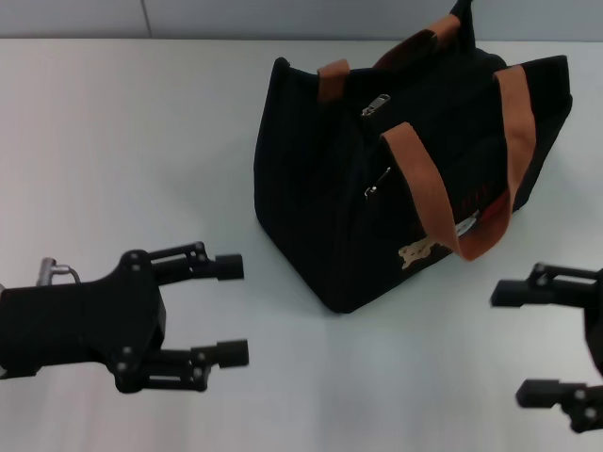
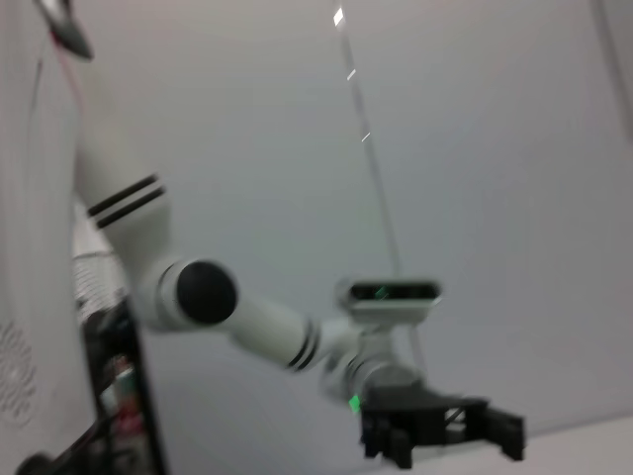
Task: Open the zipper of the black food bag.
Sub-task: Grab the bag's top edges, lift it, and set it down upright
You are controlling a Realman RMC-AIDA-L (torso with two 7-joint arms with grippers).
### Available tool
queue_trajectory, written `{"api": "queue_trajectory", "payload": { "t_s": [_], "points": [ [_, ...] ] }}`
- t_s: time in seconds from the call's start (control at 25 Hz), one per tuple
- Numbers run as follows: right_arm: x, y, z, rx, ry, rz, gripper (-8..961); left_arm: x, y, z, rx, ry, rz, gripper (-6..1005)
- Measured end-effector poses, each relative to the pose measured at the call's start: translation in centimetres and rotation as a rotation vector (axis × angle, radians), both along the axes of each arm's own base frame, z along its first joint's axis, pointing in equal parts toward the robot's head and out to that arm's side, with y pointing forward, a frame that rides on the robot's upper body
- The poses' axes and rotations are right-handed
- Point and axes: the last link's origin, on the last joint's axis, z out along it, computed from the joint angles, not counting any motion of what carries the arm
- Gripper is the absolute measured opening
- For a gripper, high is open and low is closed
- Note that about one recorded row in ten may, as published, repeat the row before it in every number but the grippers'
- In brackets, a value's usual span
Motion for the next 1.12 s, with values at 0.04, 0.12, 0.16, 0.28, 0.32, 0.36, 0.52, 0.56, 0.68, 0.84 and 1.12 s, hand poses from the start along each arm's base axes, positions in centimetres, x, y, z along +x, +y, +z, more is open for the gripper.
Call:
{"api": "queue_trajectory", "payload": {
  "t_s": [0.04, 0.12, 0.16, 0.28, 0.32, 0.36, 0.52, 0.56, 0.68, 0.84, 1.12],
  "points": [
    [-0.2, 0.2, -0.3, -0.017, -0.011, 0.009, 788, 0.1, 0.0, -0.1, -0.010, 0.006, -0.005, 815],
    [-0.5, 0.3, -0.8, -0.035, -0.021, 0.018, 788, 0.2, -0.1, -0.3, -0.023, 0.011, -0.014, 815],
    [-0.6, 0.4, -0.9, -0.039, -0.023, 0.021, 788, 0.3, -0.1, -0.3, -0.025, 0.011, -0.015, 816],
    [-0.7, 0.5, -1.1, -0.042, -0.026, 0.026, 788, 0.3, -0.1, -0.4, -0.027, 0.009, -0.016, 816],
    [-0.7, 0.5, -1.1, -0.042, -0.026, 0.026, 788, 0.3, -0.1, -0.4, -0.027, 0.009, -0.016, 816],
    [-0.8, 0.6, -1.1, -0.044, -0.026, 0.027, 788, 0.3, -0.1, -0.4, -0.028, 0.008, -0.015, 816],
    [-0.9, 0.7, -1.1, -0.049, -0.029, 0.026, 787, 0.4, -0.1, -0.5, -0.031, 0.005, -0.013, 816],
    [-0.9, 0.7, -1.1, -0.049, -0.029, 0.026, 787, 0.4, -0.1, -0.5, -0.033, 0.004, -0.012, 816],
    [-0.9, 0.7, -1.1, -0.049, -0.030, 0.026, 787, 0.4, -0.1, -0.6, -0.035, 0.004, -0.013, 816],
    [-0.7, 0.8, -1.1, -0.029, -0.031, 0.008, 787, 0.5, 0.0, -1.0, -0.028, 0.000, -0.008, 816],
    [1.6, 1.7, 0.6, 0.191, -0.005, -0.181, 787, 0.2, 0.9, -4.0, 0.017, 0.007, 0.059, 815]
  ]
}}
